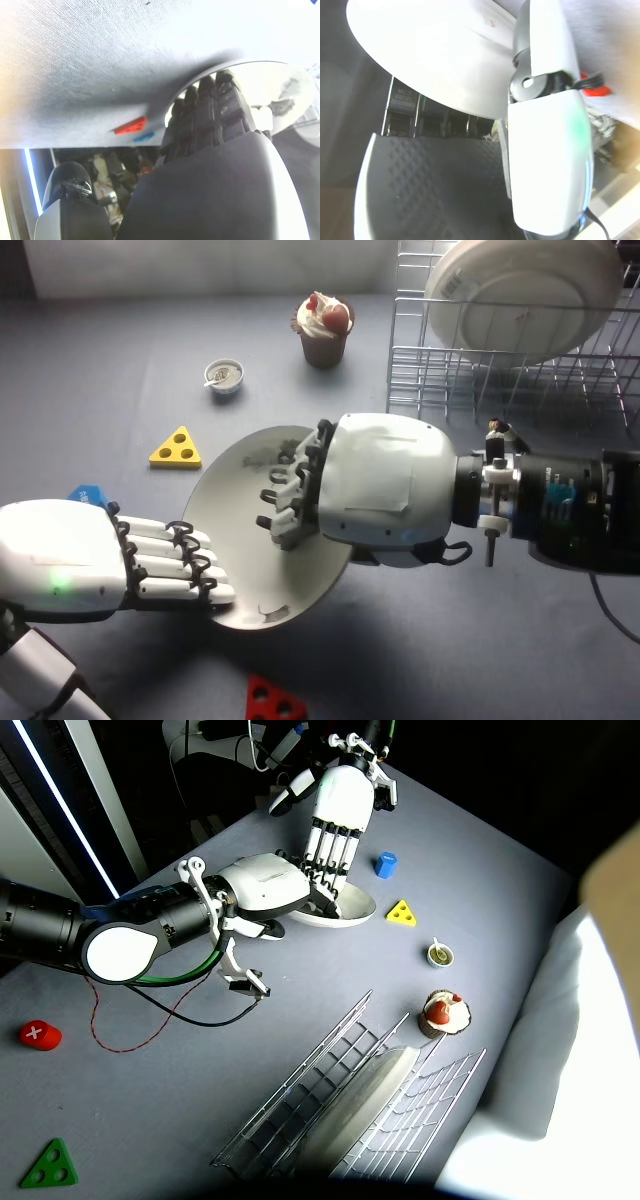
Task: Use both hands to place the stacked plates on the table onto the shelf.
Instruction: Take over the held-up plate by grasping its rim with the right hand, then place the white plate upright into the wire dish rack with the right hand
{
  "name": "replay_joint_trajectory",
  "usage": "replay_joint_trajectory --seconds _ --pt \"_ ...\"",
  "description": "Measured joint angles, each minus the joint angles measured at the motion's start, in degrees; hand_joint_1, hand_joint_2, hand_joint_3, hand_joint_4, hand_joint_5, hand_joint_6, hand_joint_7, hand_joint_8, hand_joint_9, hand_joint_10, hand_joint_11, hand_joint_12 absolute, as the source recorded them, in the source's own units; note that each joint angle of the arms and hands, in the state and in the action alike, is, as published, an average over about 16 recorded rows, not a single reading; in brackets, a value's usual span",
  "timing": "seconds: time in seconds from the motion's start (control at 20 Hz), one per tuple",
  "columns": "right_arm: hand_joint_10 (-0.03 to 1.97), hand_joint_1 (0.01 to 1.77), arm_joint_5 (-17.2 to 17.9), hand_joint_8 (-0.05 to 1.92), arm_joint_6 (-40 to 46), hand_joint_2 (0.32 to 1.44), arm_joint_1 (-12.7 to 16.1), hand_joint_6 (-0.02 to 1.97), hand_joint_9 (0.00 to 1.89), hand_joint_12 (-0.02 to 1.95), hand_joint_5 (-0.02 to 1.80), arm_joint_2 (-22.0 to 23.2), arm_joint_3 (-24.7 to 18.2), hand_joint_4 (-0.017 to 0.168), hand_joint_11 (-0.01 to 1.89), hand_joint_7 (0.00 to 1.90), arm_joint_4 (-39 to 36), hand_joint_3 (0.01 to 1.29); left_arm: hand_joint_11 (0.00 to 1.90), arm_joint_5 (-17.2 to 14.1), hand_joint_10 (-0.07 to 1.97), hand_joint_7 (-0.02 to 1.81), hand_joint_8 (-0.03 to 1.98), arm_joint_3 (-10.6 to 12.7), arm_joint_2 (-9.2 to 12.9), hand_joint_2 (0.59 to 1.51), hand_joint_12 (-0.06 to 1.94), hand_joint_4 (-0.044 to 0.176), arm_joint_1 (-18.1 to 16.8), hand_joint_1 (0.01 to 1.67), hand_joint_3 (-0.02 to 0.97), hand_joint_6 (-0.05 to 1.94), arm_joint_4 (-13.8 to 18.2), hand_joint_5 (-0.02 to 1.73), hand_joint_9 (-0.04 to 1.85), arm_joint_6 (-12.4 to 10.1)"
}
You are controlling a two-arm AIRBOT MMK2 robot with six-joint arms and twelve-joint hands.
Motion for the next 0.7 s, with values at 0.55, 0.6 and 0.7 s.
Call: replay_joint_trajectory --seconds 0.55,0.6,0.7 --pt "0.54 1.33 -0.7 0.41 1.5 0.91 3.5 0.67 1.15 0.08 1.0 1.5 -2.7 -0.002 1.27 1.14 4.6 0.01 0.11 -1.9 0.0 0.12 -0.01 0.4 3.3 0.939 0.0 -0.004 -0.7 0.11 0.003 -0.01 -8.6 0.08 0.13 -0.1" --pt "0.55 1.33 -1.2 0.4 2.3 0.91 4.1 0.68 1.17 0.1 1.0 2.0 -3.2 -0.002 1.27 1.15 5.4 0.01 0.11 -2.3 0.0 0.12 -0.01 0.4 3.9 0.939 0.0 -0.003 -0.8 0.11 0.003 0.0 -9.7 0.09 0.13 -0.1" --pt "0.56 1.33 -2.3 0.4 4.3 0.91 5.5 0.69 1.2 0.15 1.01 3.2 -4.2 -0.002 1.27 1.17 7.1 0.01 0.12 -3.0 0.0 0.13 0.0 0.5 5.2 0.939 0.0 -0.002 -1.1 0.11 0.003 0.0 -11.7 0.09 0.13 -0.1"
